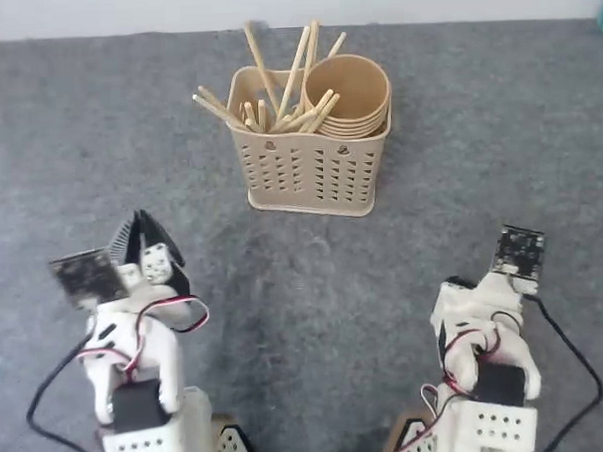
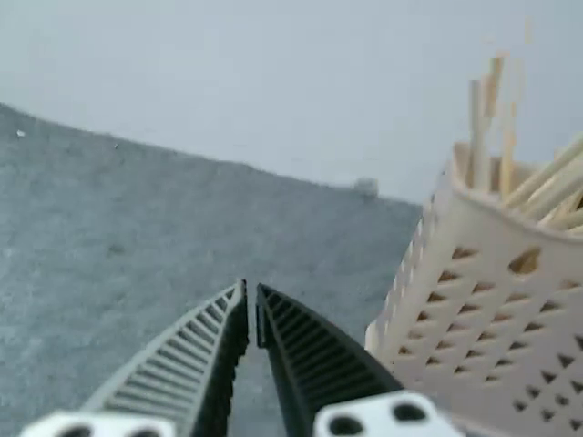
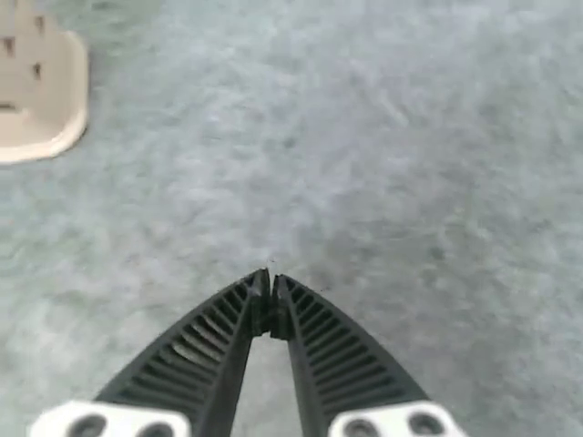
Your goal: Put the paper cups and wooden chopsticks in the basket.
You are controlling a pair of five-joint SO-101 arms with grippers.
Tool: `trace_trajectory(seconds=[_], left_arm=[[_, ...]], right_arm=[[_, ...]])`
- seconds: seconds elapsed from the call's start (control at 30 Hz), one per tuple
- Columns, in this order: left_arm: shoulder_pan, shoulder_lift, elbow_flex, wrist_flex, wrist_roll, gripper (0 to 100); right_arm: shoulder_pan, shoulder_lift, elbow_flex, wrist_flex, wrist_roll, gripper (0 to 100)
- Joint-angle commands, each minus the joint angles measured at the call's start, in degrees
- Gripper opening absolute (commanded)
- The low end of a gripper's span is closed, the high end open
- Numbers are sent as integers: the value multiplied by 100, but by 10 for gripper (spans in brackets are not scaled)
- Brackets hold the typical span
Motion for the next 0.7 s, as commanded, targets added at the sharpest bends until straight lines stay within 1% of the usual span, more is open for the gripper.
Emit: trace_trajectory(seconds=[0.0, 0.03, 0.1, 0.2, 0.37, 0.47, 0.53, 0.67], left_arm=[[-9, -114, 664, -475, -545, 12], [-26, -70, 708, -510, -651, 12], [-18, -62, 681, -264, -835, 12], [79, -62, 690, 167, -1020, 12], [211, -62, 690, 1240, -1363, 13], [255, -44, 690, 1749, -1442, 13], [255, -35, 690, 1934, -1433, 13], [246, -26, 690, 2022, -1424, 13]], right_arm=[[-532, -356, 185, 110, -70, 8], [-716, -338, 308, 66, -62, 8], [-1068, -295, 387, 48, -53, 8], [-1420, -277, 387, 330, -35, 8], [-1473, -277, 387, 585, -18, 8], [-1473, -277, 387, 796, -18, 8], [-1464, -277, 378, 866, -18, 8], [-1464, -277, 378, 1024, -35, 8]])
